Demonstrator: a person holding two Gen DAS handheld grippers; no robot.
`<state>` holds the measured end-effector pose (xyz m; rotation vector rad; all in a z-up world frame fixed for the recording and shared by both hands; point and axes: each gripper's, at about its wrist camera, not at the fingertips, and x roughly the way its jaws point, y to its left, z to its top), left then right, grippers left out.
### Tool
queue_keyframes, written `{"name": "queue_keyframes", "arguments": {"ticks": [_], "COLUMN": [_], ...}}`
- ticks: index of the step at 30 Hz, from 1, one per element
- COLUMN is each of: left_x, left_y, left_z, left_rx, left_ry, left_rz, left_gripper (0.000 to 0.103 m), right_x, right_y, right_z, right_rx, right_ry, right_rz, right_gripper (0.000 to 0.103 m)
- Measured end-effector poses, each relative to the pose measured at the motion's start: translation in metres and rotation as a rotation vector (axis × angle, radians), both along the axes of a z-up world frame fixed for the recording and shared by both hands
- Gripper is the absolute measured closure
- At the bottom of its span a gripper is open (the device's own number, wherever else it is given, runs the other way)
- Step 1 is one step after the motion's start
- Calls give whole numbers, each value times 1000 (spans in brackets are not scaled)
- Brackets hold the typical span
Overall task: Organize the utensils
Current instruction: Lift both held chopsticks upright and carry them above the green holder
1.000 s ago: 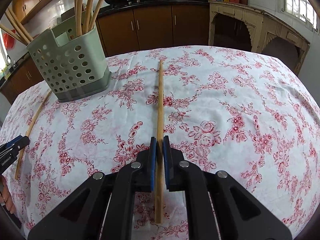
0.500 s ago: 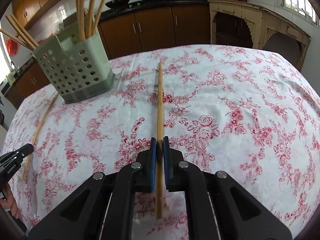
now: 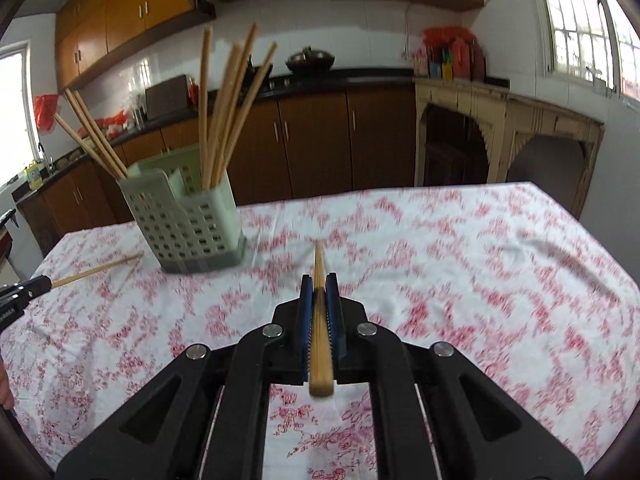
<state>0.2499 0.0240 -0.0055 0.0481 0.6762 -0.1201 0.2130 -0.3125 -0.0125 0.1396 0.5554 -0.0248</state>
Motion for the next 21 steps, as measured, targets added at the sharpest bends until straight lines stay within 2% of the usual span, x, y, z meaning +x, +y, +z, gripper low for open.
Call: {"name": "queue_keyframes", "arguments": {"ticks": [5,11,21], "left_x": [-7,-11,-11], "left_y": [0,4,11], "left_z": [24,43,60], "left_rx": [-9,-63,-123], "left_ry": [-90,-160,-196], "left_rz": [-9,-17,-7], "left_gripper": [95,95,96], "right_x": [-4,-8,-13], "right_y": [-5,-7,-5], "right_z": [12,24,47], "right_rx": [10,13,19], "right_ry": [-47,-95,-170], "right_rz": [-8,-15,-4], "right_gripper": [96,96,96]}}
